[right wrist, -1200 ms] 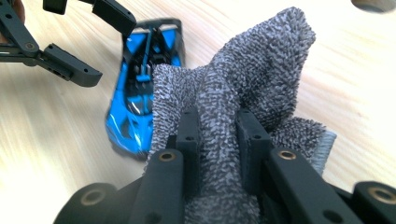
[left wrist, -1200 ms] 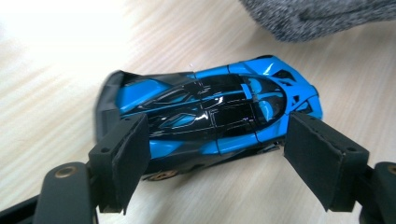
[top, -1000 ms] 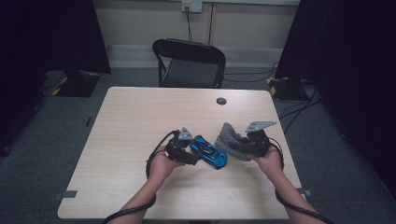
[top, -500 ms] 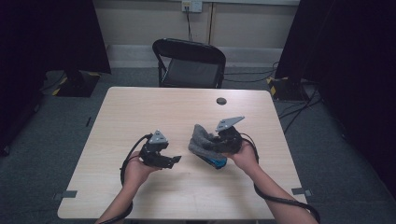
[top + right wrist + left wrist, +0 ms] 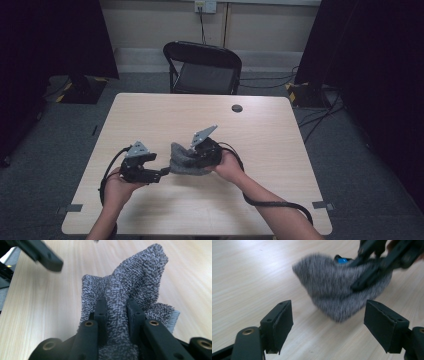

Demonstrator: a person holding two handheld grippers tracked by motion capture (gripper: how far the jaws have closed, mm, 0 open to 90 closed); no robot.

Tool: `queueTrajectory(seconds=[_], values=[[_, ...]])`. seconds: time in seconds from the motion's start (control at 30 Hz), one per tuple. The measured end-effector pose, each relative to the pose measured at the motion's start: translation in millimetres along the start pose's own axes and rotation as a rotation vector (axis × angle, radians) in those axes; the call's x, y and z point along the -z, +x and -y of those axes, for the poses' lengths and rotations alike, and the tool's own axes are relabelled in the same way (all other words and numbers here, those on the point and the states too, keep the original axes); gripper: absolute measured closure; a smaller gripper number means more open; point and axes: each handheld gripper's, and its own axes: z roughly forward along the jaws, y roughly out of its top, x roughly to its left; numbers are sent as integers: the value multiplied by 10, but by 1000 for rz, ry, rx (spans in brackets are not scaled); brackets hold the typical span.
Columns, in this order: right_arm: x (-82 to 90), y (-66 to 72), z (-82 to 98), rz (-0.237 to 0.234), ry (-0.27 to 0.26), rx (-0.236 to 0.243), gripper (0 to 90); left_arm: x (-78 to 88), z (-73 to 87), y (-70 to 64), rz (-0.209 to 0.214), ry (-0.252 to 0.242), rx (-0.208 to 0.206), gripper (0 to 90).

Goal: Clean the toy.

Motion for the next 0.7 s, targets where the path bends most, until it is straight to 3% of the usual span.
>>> queueTrajectory(seconds=[0.13, 0.17, 0.33, 0.4, 0.5, 0.57, 0.7], values=[[-179, 59, -63, -29, 12, 15, 740, 98, 31, 74, -13, -18, 19, 229], [-303, 104, -92, -55, 22, 25, 737, 113, 58, 101, -16, -18, 31, 229], [-483, 173, -100, -76, 56, 12, 716, 70, 129, 147, -27, 23, 41, 230], [-546, 199, -91, -76, 66, 13, 646, 54, 146, 150, -30, 33, 38, 230], [-581, 210, -76, -69, 73, 8, 462, 42, 152, 143, -21, 39, 32, 231], [-535, 198, -65, -68, 61, -12, 356, 28, 156, 141, -7, 42, 41, 231], [-323, 146, -40, -34, 31, -48, 273, -35, 133, 91, 17, 61, -12, 233]])
